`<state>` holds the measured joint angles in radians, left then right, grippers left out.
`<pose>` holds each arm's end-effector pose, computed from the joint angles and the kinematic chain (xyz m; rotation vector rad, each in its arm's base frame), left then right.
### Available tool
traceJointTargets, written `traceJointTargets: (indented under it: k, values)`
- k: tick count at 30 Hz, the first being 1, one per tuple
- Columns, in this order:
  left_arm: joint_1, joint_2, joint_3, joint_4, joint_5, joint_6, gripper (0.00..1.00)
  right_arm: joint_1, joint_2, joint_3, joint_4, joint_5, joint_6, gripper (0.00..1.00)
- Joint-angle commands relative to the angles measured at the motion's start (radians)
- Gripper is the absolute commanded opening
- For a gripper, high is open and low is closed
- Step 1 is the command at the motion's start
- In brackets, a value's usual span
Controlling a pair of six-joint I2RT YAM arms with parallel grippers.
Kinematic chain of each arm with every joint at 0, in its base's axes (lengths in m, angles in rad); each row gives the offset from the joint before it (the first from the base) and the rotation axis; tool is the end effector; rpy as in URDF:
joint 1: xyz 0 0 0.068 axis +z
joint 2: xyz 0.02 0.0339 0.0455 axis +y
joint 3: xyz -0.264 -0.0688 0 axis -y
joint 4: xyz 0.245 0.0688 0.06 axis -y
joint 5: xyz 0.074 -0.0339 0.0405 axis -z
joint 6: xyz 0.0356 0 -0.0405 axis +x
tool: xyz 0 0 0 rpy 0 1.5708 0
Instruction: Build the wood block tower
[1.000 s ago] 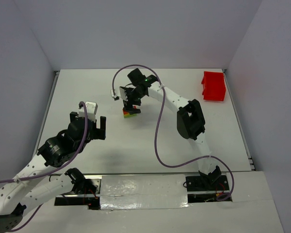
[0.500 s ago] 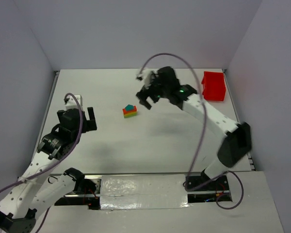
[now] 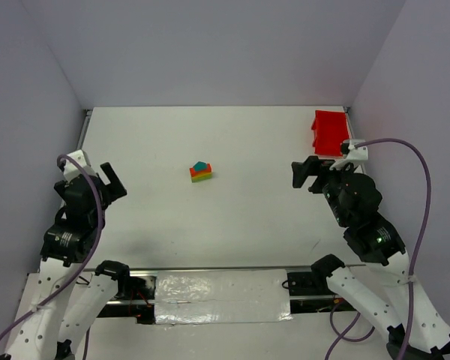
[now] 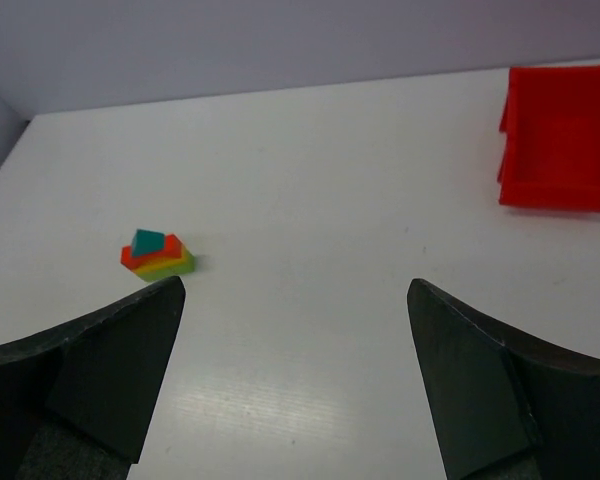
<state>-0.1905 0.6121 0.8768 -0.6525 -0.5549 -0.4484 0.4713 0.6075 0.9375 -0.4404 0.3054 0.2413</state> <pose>0.1226 -0.0045 0.3478 -0.5939 1.8043 0.1109 0.1143 0.0463 0.3885 0.0369 1.6833 0.2803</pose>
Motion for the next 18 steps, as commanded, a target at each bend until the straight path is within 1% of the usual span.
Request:
traceJointTargets:
  k: [1, 6, 18]
  values:
    - [0.006, -0.026, 0.005, 0.027, -0.030, -0.004, 0.99, 0.000, -0.029, -0.014, -0.148, 0.075, 0.041, 1.00]
    - [0.006, -0.015, 0.007, 0.028, -0.020, 0.004, 0.99, 0.000, -0.026, -0.032, -0.172, 0.087, 0.039, 1.00]
    - [0.006, -0.029, -0.001, 0.039, -0.017, 0.016, 1.00, -0.003, -0.025, -0.042, -0.162, 0.120, 0.065, 1.00]
